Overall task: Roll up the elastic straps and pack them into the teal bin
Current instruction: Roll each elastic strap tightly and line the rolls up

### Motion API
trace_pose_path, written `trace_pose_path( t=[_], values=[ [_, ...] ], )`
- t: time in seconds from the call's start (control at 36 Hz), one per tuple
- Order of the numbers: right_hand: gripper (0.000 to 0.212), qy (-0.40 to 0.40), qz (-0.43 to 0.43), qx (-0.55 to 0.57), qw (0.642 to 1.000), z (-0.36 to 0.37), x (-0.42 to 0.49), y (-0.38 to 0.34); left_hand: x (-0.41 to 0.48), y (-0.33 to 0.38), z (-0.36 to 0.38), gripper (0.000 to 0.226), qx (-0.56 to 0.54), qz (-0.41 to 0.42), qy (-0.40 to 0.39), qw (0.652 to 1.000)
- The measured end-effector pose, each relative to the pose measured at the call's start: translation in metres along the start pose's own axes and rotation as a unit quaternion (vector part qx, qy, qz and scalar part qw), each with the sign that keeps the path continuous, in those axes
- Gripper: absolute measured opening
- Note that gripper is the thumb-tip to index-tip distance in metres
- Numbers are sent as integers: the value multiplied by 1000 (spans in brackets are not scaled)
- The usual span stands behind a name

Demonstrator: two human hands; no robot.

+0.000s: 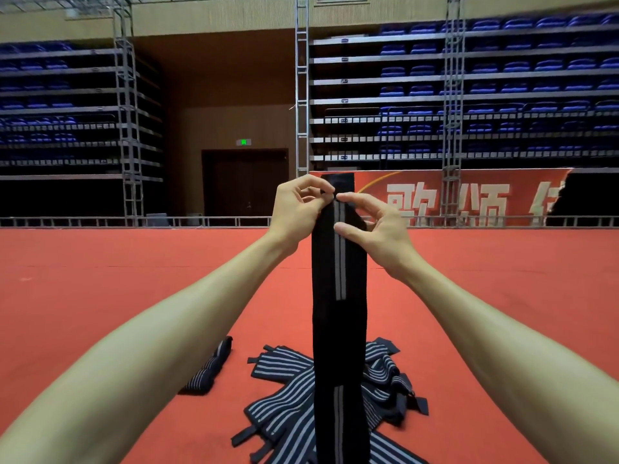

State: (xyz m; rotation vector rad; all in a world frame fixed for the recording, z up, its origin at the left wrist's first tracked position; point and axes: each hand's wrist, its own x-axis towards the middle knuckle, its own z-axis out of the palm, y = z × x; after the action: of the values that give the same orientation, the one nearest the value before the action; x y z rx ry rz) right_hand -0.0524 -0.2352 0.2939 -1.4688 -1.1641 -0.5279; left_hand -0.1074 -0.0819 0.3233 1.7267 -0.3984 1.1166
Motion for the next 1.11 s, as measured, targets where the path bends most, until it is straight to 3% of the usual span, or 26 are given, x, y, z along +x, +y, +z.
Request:
trace_pose_path(
  t=[0.08, 0.25, 0.33, 0.53, 0.61, 0.75, 0.89, 0.97, 1.11],
  values=[
    [52, -19, -20, -1, 1000, 1, 0, 3, 4, -3, 0, 19, -16, -3, 9, 1000],
    [49, 22, -46, -13, 999, 3, 6, 7, -4, -5, 3, 25, -35, -12, -36, 999],
    [40, 44, -39, -21, 998, 4, 9, 10, -19, -9, 2, 37, -59, -28, -79, 995],
    [29, 112, -19, 15, 993, 2, 18, 9, -62, -41, 9, 76, 3, -35, -172, 985],
    [29, 117, -23, 15, 993, 3, 19, 7, -66, -47, 15, 74, 2, -28, -160, 987],
    [33, 52, -32, -42, 997, 7, 14, 9, -62, -47, 18, 66, -18, -43, -134, 990],
    [33, 75, -25, -38, 996, 8, 18, 8, -66, -53, 19, 60, -18, -48, -120, 991],
    [35, 93, -22, -28, 995, 9, 21, 6, -73, -58, 19, 71, -23, -54, -128, 990],
    [33, 125, -11, -8, 992, 6, 26, 1, -100, -75, 13, 93, 6, -39, -218, 975]
  ],
)
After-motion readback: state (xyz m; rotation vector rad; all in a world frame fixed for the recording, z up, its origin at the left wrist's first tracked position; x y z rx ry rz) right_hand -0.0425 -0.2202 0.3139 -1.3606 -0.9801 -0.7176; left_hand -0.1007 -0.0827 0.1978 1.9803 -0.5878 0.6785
